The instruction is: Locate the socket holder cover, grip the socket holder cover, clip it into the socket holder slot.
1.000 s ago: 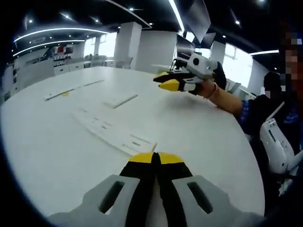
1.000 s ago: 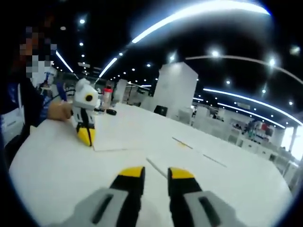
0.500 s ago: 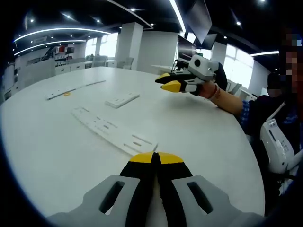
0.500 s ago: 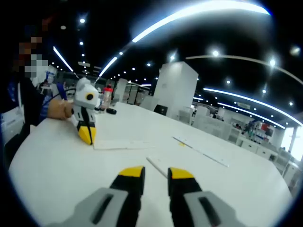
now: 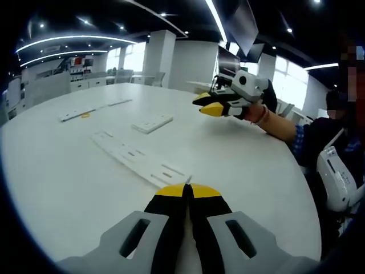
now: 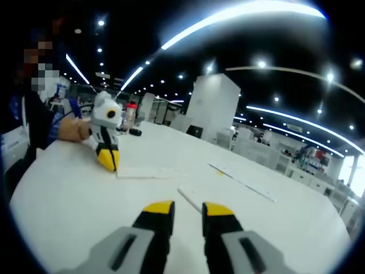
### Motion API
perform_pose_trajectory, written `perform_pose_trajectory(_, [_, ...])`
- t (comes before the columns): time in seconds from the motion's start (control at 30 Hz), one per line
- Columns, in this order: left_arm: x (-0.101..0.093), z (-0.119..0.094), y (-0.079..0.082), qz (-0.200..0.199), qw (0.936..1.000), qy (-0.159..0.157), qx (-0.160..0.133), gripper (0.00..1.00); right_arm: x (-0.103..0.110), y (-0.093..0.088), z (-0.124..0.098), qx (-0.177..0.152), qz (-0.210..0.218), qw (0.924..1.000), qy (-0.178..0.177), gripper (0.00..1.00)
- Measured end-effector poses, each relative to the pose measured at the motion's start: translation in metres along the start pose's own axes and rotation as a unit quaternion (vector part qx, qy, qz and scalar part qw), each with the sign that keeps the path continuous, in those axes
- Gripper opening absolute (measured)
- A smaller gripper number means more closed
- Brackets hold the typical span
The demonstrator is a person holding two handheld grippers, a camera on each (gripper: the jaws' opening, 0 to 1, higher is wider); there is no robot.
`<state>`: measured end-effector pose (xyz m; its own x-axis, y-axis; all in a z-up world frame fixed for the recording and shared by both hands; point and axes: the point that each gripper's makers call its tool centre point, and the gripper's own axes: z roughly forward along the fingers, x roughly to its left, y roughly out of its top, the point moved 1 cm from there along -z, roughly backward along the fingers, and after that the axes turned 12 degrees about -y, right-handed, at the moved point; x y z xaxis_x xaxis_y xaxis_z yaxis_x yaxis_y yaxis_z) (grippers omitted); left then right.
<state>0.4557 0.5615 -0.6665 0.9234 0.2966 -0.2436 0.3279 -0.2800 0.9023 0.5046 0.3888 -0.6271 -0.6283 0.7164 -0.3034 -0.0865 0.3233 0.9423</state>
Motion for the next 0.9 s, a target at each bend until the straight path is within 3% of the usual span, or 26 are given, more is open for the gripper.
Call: perform_pose_trajectory(0.9, [0.028, 0.002, 0.012, 0.015, 0.9978, 0.061, -0.019, 0.03, 0.000, 0.000, 0.000, 0.002, -0.017, 0.9999, -0.001, 0.21])
